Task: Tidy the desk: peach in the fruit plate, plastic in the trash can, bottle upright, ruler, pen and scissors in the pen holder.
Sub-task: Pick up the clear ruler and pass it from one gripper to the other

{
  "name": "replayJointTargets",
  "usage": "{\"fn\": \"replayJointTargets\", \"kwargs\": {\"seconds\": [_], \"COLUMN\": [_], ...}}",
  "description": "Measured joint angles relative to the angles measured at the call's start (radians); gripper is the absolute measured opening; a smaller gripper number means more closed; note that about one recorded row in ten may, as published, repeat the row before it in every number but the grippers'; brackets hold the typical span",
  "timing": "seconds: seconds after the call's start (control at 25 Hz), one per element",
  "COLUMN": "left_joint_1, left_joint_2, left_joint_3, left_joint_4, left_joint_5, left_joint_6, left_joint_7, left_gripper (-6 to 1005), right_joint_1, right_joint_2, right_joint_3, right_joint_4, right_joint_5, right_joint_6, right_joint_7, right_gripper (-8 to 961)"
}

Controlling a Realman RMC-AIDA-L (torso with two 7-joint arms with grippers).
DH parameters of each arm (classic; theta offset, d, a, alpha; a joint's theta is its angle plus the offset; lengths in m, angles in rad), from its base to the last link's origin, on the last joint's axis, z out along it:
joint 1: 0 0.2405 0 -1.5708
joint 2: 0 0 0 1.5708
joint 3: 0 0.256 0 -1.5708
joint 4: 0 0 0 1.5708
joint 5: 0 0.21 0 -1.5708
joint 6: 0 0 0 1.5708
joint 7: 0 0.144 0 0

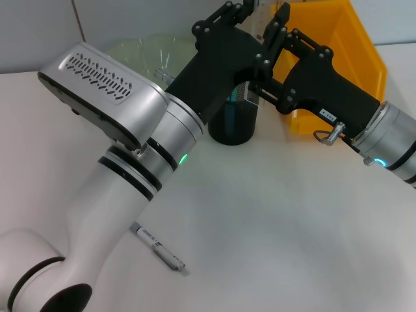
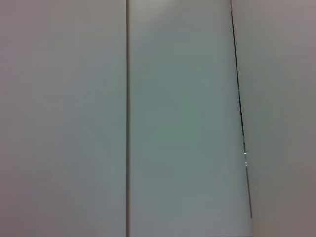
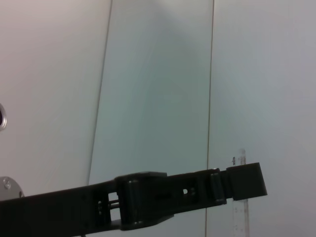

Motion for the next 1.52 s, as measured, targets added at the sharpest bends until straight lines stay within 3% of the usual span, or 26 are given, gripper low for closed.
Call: {"fn": "replayJointTargets", "kwargs": {"seconds": [0.32,0.76,1.52], "left_joint_1": [0.002,0.0,0.0], "left_joint_2": [0.0,0.0,0.0], "left_joint_3": [0.005,0.006,0.007], "left_joint_4": [-0.003,-0.008,-0.011], "left_joint_5": [0.001,0.001,0.003], "left_joint_6": [0.006,0.007,0.009], "left_joint_7": [0.001,0.001,-0.001], "left_gripper": [482,493,510], "right_joint_1": [0.0,0.005,0.019], "right_joint_2": [0.0,0.0,0.002], "right_joint_3": [0.007,0.007,0.001], "right_joint_4": [0.008,0.015,0.038], "right_joint_5": [0.0,0.002,0.028], "right_joint_6": [-0.008,-0.001,0.019], "right_joint_7": [0.0,0.0,0.0], "right_gripper": [596,210,43]}}
